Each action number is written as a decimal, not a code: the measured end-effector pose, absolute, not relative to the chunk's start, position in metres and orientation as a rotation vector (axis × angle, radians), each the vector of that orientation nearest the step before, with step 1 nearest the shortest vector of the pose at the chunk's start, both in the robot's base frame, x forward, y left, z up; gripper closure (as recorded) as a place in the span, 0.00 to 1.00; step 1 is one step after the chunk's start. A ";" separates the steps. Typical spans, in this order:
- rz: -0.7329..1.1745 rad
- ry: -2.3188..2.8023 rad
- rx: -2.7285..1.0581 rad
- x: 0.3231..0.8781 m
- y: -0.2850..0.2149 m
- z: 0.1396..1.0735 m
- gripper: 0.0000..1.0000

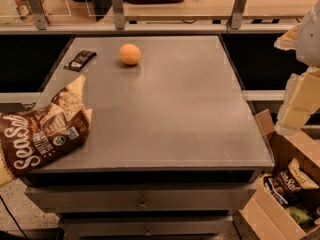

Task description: Move orange near brown chip bag

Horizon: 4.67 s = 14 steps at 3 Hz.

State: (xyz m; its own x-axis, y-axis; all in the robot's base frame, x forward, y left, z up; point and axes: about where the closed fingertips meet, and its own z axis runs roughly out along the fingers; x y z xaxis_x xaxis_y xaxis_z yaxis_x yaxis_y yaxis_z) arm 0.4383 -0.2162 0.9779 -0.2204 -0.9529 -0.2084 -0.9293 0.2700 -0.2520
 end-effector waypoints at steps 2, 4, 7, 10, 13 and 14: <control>-0.121 2.201 -1.695 0.452 -0.213 0.983 0.00; -0.055 2.090 -1.668 0.547 -0.168 0.986 0.00; 0.213 1.843 -1.486 0.717 -0.064 0.895 0.00; 0.358 1.754 -1.403 0.727 -0.030 0.890 0.00; 0.484 1.772 -1.249 0.764 0.022 0.861 0.00; 0.492 1.765 -1.243 0.774 0.039 0.852 0.00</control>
Offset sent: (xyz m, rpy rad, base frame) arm 0.0342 0.0072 0.0076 0.0303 -0.0676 -0.0100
